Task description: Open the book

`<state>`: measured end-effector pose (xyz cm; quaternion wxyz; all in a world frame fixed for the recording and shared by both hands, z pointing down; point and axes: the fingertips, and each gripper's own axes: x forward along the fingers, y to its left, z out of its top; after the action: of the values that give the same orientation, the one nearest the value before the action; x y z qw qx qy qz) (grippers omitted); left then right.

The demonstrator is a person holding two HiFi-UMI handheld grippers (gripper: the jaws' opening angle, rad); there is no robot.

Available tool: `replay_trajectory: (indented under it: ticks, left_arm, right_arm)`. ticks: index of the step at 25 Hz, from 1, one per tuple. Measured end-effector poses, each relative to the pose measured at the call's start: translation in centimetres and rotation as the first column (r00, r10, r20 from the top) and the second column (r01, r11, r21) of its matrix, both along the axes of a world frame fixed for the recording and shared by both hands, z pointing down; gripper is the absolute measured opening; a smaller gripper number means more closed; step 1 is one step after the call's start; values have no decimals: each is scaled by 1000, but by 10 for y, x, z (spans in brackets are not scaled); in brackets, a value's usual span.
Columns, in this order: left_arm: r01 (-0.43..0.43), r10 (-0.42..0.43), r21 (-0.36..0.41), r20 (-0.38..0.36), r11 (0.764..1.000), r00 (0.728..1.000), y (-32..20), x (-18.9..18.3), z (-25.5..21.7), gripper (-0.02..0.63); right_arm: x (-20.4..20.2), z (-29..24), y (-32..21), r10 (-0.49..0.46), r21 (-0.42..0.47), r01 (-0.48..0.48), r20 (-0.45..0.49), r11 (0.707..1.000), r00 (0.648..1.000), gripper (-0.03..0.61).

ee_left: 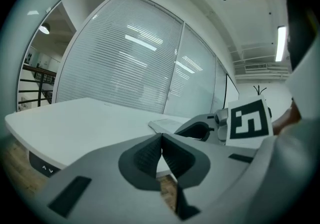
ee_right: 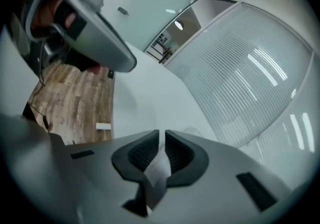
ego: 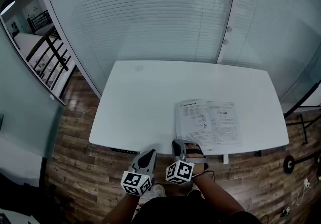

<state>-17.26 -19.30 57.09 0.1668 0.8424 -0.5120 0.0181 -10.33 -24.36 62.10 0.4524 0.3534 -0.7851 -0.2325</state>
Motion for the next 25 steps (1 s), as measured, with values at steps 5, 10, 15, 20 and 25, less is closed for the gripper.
replay_trajectory:
  ticks: [5,10,15,20,25]
  left_arm:
    - [3,-3,2,3,1000,1000,-2,-1,-2,11]
    - [-2,2,5,2,1000,1000,-5,8,-5,11]
    - [-19,19,8,1,1000,1000,-12,26,-10,11]
    - [-50,49,47,22,998,999,-19,51,-22,11]
    - [-68,64,80,51,994,997,-25,71,-39,11]
  right_arm:
    - [-14,-19,15,-36,-84,54,206,995,978,112]
    - [6,-45,21,14,-107,26,355,994,935,110]
    - [46,-75,18,80,-99,-35,500,994,862,103]
    - [92,-106,14,119,-59,-104,618,993,777,78]
    - [132,-124,10,181,-74,-185,718,980,672,19]
